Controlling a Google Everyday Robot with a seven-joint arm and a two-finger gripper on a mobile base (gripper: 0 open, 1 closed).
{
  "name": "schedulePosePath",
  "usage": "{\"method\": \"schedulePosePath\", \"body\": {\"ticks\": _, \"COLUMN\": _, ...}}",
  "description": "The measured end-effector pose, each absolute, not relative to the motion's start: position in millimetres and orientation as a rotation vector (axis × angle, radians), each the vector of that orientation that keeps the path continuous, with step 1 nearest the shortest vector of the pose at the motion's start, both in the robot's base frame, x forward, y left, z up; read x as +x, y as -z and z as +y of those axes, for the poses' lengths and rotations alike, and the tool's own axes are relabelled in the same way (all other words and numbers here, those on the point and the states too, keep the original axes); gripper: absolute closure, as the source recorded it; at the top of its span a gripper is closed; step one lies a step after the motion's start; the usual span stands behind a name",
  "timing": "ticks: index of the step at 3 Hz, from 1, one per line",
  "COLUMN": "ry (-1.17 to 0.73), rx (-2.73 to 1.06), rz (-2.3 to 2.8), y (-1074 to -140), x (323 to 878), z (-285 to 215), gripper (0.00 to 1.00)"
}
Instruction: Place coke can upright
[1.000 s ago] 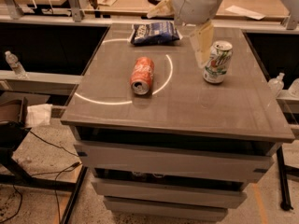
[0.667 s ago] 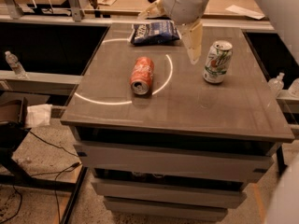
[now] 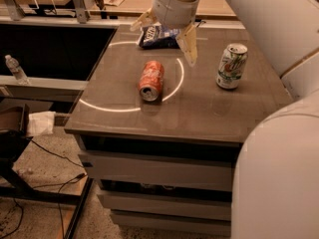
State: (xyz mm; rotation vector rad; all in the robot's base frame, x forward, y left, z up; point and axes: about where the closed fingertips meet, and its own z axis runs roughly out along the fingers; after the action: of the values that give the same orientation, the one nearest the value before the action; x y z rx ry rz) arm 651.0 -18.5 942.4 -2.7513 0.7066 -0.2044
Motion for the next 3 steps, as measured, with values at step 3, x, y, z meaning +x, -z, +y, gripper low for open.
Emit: {"method": "schedulePosePath", "body": {"ticks": 3, "ry": 0.162, "rx": -2.849, "rz": 0.339, "y": -898, "x": 658, "z": 9, "gripper": 0.0}}
